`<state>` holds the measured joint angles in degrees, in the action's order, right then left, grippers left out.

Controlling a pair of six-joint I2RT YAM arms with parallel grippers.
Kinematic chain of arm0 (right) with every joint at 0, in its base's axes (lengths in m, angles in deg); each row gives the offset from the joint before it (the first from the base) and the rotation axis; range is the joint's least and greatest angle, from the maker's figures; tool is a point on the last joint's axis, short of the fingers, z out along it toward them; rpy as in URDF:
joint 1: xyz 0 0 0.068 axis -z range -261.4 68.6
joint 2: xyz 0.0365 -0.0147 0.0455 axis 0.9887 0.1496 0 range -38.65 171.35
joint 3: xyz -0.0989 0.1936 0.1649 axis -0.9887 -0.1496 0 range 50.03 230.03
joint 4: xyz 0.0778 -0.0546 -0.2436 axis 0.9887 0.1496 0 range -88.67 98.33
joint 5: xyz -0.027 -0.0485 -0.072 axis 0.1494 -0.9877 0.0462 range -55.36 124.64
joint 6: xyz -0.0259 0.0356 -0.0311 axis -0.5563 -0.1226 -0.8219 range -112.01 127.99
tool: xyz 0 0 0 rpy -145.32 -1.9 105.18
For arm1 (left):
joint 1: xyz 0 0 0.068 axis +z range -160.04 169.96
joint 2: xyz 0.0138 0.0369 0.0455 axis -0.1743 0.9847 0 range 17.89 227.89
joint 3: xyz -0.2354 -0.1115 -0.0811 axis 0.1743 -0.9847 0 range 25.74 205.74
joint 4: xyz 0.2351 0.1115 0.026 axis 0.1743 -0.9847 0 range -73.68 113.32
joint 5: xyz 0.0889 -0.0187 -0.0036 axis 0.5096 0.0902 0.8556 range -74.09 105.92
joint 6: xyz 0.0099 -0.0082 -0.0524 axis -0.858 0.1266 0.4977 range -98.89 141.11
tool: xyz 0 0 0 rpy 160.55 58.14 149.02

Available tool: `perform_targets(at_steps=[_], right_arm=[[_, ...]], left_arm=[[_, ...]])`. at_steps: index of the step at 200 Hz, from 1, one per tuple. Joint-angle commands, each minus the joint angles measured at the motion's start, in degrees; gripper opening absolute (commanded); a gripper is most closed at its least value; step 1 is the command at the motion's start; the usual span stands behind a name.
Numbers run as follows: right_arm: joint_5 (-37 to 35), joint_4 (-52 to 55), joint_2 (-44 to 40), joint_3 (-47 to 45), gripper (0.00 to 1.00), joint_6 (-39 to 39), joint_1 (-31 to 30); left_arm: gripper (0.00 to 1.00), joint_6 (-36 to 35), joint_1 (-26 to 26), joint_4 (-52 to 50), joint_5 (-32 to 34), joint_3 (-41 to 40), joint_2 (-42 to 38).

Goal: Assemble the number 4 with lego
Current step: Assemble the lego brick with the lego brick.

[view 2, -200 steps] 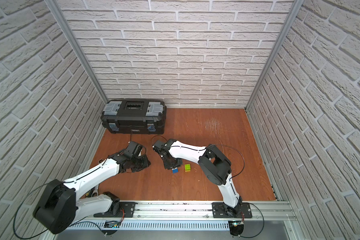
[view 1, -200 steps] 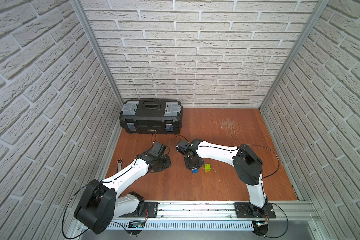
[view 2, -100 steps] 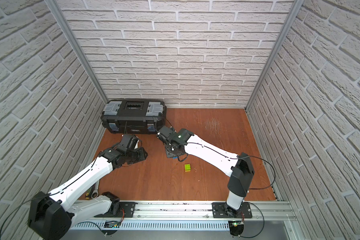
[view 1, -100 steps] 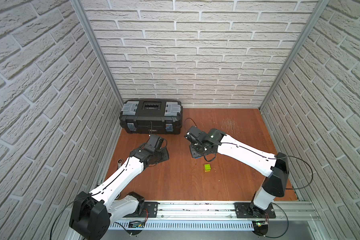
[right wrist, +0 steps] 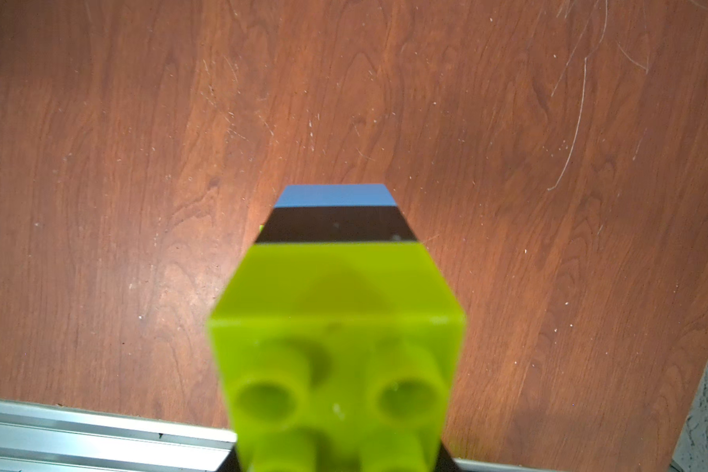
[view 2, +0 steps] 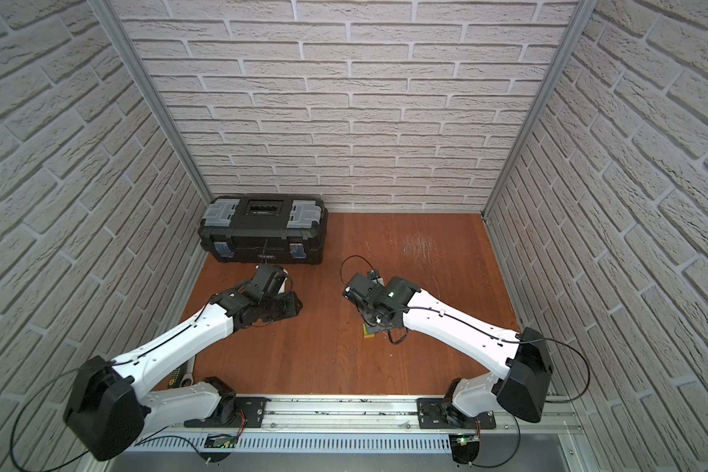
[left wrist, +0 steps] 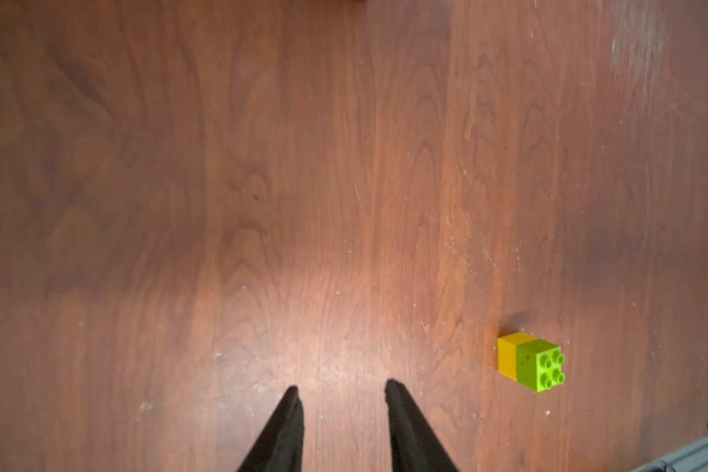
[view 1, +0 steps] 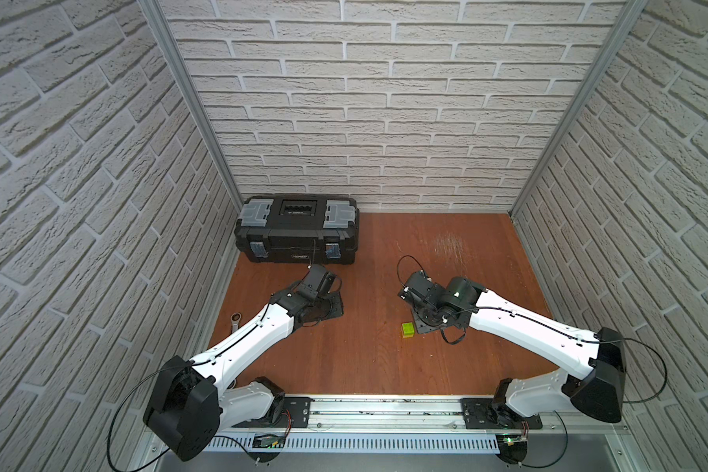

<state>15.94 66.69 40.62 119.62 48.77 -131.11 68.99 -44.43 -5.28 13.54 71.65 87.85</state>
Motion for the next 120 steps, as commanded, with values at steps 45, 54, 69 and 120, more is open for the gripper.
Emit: perform_targets(at_steps=[45,54,69,120], right_arm=[[1.16,-3.63,-3.5,-6.67,0.02,0.53,3.83],[1.21,-4.21,-3.8,-7.45,0.02,0.7,3.91],[1.98,-5.51,-4.24,-8.9,0.02,1.04,4.12],[4.93,-6.9,-5.14,-9.02,0.02,0.97,4.08]], left_arm=[[0.35,3.01,-8.06,5.95,2.29,3.89,8.73],[0.35,3.26,-8.52,5.99,2.45,4.18,8.9],[0.35,3.4,-8.76,5.94,2.45,4.15,9.01],[0.35,3.54,-8.72,4.37,2.62,5.77,9.86]])
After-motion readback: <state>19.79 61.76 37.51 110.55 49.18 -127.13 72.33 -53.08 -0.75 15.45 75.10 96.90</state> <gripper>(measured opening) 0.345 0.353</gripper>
